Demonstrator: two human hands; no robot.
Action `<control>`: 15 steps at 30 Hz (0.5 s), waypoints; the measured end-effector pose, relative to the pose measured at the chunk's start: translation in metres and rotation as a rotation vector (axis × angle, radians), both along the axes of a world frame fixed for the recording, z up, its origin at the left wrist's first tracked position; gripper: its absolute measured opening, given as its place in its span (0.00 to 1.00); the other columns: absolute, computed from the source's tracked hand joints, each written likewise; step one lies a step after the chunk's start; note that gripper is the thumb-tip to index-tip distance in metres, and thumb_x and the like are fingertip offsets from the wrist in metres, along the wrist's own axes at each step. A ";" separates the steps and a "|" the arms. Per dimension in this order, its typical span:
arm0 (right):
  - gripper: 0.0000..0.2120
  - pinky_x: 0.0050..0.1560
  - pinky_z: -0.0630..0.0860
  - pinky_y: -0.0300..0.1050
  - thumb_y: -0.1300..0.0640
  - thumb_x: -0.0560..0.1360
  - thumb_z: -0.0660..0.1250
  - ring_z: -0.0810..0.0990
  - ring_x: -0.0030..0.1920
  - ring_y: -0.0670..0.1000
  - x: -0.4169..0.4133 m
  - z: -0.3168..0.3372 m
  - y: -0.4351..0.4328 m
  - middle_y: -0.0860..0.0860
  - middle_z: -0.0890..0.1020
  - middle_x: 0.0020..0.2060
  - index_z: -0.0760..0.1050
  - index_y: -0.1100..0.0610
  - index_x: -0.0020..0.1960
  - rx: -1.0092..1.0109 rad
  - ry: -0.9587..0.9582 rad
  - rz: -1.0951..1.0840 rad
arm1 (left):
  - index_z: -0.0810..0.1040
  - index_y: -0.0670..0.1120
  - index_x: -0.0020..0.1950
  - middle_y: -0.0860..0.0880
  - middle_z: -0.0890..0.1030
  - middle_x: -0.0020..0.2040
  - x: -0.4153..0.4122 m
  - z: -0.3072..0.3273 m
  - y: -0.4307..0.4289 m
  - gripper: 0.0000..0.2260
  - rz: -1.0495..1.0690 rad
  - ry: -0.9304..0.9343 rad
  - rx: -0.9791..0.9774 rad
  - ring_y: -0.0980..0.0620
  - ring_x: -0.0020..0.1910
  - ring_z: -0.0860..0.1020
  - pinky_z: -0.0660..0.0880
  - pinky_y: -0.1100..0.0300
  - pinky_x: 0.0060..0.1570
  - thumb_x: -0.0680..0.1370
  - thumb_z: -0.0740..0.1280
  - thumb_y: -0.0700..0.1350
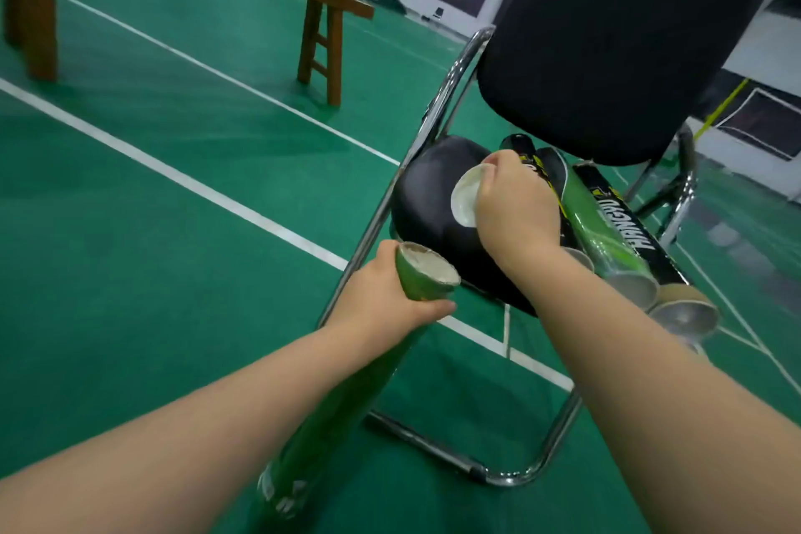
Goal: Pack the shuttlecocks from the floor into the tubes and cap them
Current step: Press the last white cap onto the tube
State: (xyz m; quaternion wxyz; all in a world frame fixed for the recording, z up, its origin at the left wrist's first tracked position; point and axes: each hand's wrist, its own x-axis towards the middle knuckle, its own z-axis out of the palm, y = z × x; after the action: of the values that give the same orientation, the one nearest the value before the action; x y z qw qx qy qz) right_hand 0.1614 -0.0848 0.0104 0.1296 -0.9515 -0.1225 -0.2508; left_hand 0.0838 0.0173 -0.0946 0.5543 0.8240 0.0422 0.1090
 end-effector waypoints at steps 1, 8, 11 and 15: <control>0.12 0.47 0.67 0.47 0.57 0.80 0.52 0.75 0.51 0.58 -0.014 -0.003 -0.005 0.56 0.78 0.52 0.71 0.57 0.58 0.178 0.039 0.013 | 0.66 0.52 0.57 0.52 0.78 0.52 -0.008 0.001 -0.004 0.28 -0.013 -0.001 -0.002 0.50 0.52 0.76 0.73 0.57 0.50 0.65 0.77 0.57; 0.07 0.39 0.71 0.41 0.58 0.77 0.61 0.76 0.43 0.49 -0.104 -0.052 -0.040 0.47 0.79 0.39 0.78 0.53 0.44 0.857 0.421 0.015 | 0.66 0.53 0.58 0.56 0.77 0.49 -0.067 0.009 -0.037 0.27 -0.179 -0.052 -0.011 0.55 0.48 0.76 0.73 0.62 0.44 0.66 0.77 0.52; 0.09 0.39 0.72 0.42 0.58 0.76 0.61 0.77 0.42 0.49 -0.134 -0.057 -0.058 0.48 0.80 0.40 0.77 0.50 0.40 0.875 0.471 -0.005 | 0.66 0.54 0.59 0.56 0.77 0.49 -0.091 0.008 -0.050 0.27 -0.233 -0.040 -0.009 0.55 0.48 0.76 0.73 0.63 0.44 0.66 0.77 0.52; 0.09 0.43 0.73 0.45 0.58 0.76 0.61 0.76 0.43 0.51 -0.163 -0.058 -0.072 0.48 0.79 0.39 0.76 0.51 0.39 0.920 0.502 -0.037 | 0.65 0.57 0.57 0.59 0.76 0.48 -0.118 0.004 -0.062 0.27 -0.267 -0.042 0.003 0.56 0.49 0.75 0.71 0.64 0.44 0.66 0.77 0.52</control>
State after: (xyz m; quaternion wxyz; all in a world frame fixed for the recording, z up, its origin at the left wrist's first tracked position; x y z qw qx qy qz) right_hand -0.0020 -0.1563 -0.0481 0.5551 -0.8290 0.0518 -0.0451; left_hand -0.0339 -0.0451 -0.0903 0.5636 0.8206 -0.0794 0.0516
